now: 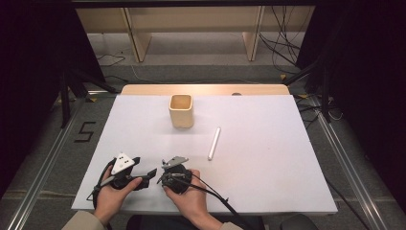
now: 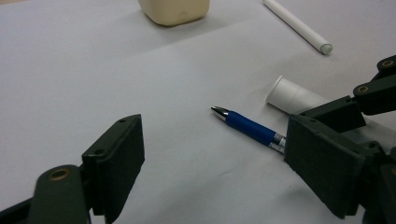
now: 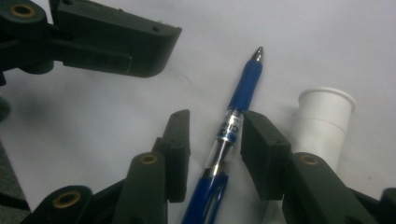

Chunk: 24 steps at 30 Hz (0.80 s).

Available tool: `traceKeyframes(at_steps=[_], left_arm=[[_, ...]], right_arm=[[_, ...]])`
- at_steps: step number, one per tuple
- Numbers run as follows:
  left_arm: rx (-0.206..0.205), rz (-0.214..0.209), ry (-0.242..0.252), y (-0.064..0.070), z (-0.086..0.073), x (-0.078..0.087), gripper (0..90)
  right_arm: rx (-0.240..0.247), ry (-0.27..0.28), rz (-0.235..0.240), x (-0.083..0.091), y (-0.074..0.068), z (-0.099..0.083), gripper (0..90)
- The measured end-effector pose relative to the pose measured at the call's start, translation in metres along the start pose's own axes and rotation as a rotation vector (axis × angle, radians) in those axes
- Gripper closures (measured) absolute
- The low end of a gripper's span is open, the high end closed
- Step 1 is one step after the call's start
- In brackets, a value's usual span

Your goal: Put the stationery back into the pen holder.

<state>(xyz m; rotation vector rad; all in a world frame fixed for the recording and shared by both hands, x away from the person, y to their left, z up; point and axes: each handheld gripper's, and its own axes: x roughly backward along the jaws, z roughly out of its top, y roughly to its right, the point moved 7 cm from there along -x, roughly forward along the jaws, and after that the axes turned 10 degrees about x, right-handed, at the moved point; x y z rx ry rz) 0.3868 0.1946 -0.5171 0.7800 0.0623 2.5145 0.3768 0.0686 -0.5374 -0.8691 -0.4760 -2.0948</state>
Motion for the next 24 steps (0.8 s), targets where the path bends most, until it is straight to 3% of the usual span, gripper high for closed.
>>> traceKeyframes(at_steps=[4, 18, 24], left_arm=[[0.002, 0.000, 0.002, -0.0004, 0.0002, 0.0004, 19.9], [0.002, 0.001, 0.002, -0.0005, 0.0005, 0.0003, 19.9], [0.002, 0.002, 0.003, -0.0007, 0.0005, 0.0004, 20.0]], right_arm=[[-0.003, -0.030, -0.036, -0.0048, -0.0013, 0.0003, 66.3], [-0.009, -0.093, -0.076, -0.0079, -0.0029, 0.0028, 70.9], [-0.014, -0.091, -0.082, -0.0082, -0.0033, 0.0031, 70.6]])
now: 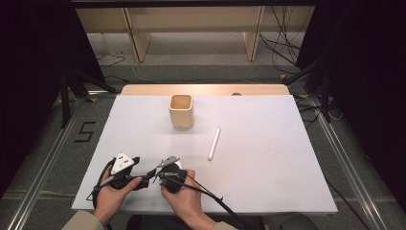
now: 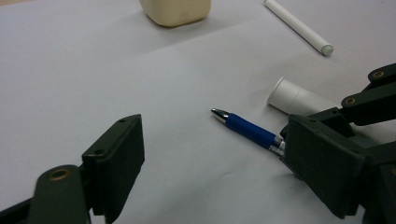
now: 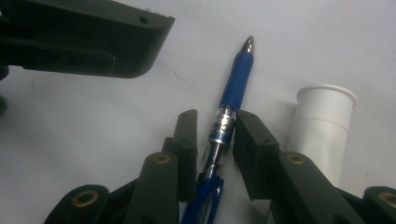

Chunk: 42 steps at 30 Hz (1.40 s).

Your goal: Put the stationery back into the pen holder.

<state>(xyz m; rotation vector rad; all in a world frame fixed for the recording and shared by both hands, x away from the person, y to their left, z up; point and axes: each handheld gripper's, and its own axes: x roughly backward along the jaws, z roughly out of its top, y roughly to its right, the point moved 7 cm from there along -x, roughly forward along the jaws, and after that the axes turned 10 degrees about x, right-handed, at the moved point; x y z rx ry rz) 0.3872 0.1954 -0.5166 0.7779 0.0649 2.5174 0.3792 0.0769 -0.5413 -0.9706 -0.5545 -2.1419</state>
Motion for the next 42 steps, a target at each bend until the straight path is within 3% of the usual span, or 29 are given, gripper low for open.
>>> traceKeyframes(at_steps=[20, 42], left_arm=[[0.000, 0.003, -0.002, -0.0006, -0.0001, 0.0002, 20.0], [-0.002, 0.004, -0.002, -0.0008, -0.0002, 0.0003, 20.0]], right_arm=[[-0.038, 0.010, -0.053, -0.0032, 0.0000, 0.0021, 75.3], [-0.073, 0.000, -0.056, -0.0030, 0.0016, 0.0026, 79.7]])
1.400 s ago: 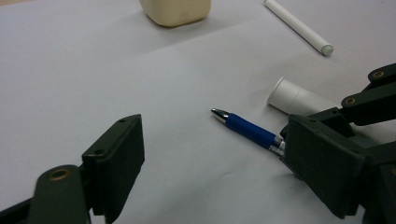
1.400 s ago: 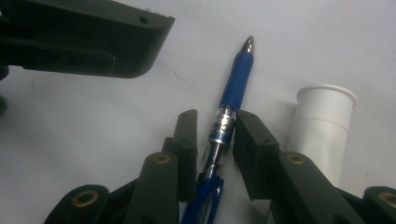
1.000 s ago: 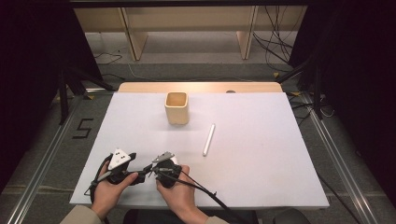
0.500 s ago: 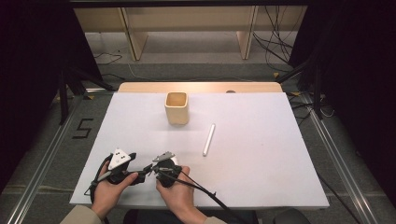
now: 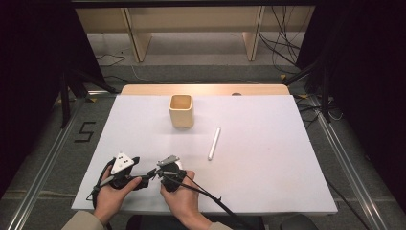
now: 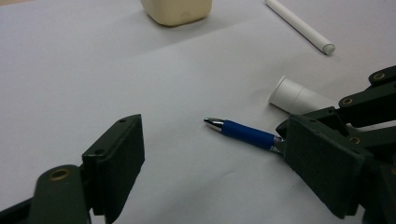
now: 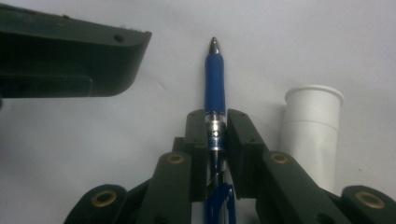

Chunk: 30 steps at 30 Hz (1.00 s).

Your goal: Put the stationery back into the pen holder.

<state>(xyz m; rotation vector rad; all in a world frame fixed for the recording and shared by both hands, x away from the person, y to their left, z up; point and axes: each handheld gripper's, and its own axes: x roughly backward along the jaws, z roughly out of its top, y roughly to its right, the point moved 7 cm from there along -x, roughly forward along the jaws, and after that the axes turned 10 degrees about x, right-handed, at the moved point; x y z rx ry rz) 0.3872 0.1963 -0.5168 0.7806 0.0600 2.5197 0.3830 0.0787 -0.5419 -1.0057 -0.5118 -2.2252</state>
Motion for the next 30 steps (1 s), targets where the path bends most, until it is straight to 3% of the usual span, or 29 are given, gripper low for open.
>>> traceKeyframes(at_steps=[6, 11, 16, 21, 27, 30], left_arm=[[0.005, 0.006, 0.009, -0.002, 0.001, 0.002, 20.1], [0.031, 0.016, 0.046, -0.005, 0.005, 0.005, 21.5], [0.038, 0.014, 0.048, -0.005, 0.005, 0.005, 22.0], [0.038, -0.001, 0.047, -0.002, 0.005, 0.004, 22.2], [0.058, -0.039, 0.060, 0.004, 0.007, 0.001, 22.9], [0.070, -0.071, 0.081, 0.011, 0.013, -0.001, 22.8]], right_arm=[[-0.031, 0.008, 0.052, 0.002, 0.003, 0.002, 79.7], [-0.054, 0.080, 0.074, 0.015, 0.009, 0.012, 79.8], [-0.040, 0.149, 0.084, 0.029, 0.018, 0.021, 79.8], [0.029, 0.242, 0.083, 0.047, 0.046, 0.030, 79.7], [0.073, 0.336, 0.194, 0.059, 0.071, 0.026, 79.7], [0.101, 0.381, 0.224, 0.063, 0.079, 0.019, 79.7]])
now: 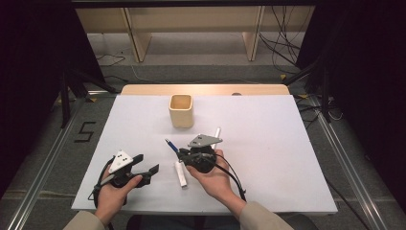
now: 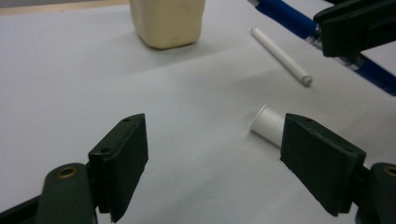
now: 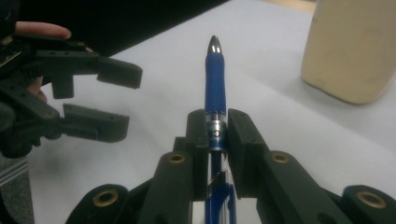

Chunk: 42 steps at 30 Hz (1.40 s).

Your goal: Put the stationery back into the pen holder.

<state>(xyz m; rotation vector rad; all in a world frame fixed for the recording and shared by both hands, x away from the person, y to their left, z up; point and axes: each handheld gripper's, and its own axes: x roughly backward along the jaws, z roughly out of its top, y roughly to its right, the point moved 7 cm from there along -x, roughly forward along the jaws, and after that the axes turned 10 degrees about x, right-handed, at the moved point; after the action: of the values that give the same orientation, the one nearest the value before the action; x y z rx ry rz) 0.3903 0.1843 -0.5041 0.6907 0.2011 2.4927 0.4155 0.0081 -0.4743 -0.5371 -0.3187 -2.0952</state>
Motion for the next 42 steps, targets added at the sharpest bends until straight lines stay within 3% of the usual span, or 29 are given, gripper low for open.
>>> traceKeyframes(at_steps=[4, 8, 9, 16, 17, 19, 25, 30, 33, 34, 35, 37, 39, 40, 42], left_arm=[[0.013, -0.053, 0.019, 0.015, 0.012, -0.008, 23.6], [0.018, -0.123, 0.011, 0.033, 0.023, -0.023, 23.5], [0.054, -0.156, 0.013, 0.038, 0.028, -0.031, 24.2], [0.123, -0.223, 0.027, 0.048, 0.041, -0.045, 33.4], [0.139, -0.247, 0.023, 0.051, 0.041, -0.047, 34.4], [0.148, -0.257, 0.023, 0.052, 0.041, -0.048, 36.6], [0.245, -0.312, 0.028, 0.049, 0.042, -0.048, 44.1], [0.274, -0.347, 0.026, 0.052, 0.043, -0.049, 48.4], [0.310, -0.366, 0.040, 0.053, 0.044, -0.049, 56.3], [0.320, -0.372, 0.045, 0.053, 0.045, -0.048, 63.3], [0.320, -0.378, 0.051, 0.053, 0.046, -0.048, 63.3], [0.330, -0.397, 0.071, 0.056, 0.048, -0.046, 75.2], [0.342, -0.415, 0.094, 0.061, 0.051, -0.044, 78.3], [0.313, -0.416, 0.108, 0.065, 0.054, -0.042, 79.1], [0.304, -0.417, 0.118, 0.067, 0.056, -0.042, 79.4]], right_arm=[[0.039, 0.028, 0.017, 0.008, 0.001, -0.008, 79.8], [0.037, 0.044, 0.023, 0.013, 0.001, -0.013, 79.7], [0.038, 0.045, 0.022, 0.014, 0.000, -0.013, 79.7], [0.059, 0.048, 0.019, 0.014, -0.002, -0.017, 79.8], [0.060, 0.048, 0.017, 0.014, -0.002, -0.017, 79.8], [0.061, 0.049, 0.011, 0.014, -0.001, -0.017, 79.7], [0.067, 0.062, 0.010, 0.015, -0.002, -0.017, 79.8], [0.076, 0.063, 0.008, 0.014, -0.004, -0.017, 79.7], [0.080, 0.063, 0.007, 0.014, -0.005, -0.017, 79.7], [0.082, 0.068, 0.006, 0.014, -0.005, -0.017, 79.7], [0.082, 0.068, 0.006, 0.014, -0.005, -0.017, 79.7], [0.085, 0.072, 0.004, 0.013, -0.006, -0.017, 79.8], [0.091, 0.074, 0.003, 0.013, -0.006, -0.016, 79.8], [0.094, 0.081, -0.002, 0.015, -0.007, -0.015, 79.7], [0.098, 0.096, -0.009, 0.017, -0.006, -0.012, 79.7]])
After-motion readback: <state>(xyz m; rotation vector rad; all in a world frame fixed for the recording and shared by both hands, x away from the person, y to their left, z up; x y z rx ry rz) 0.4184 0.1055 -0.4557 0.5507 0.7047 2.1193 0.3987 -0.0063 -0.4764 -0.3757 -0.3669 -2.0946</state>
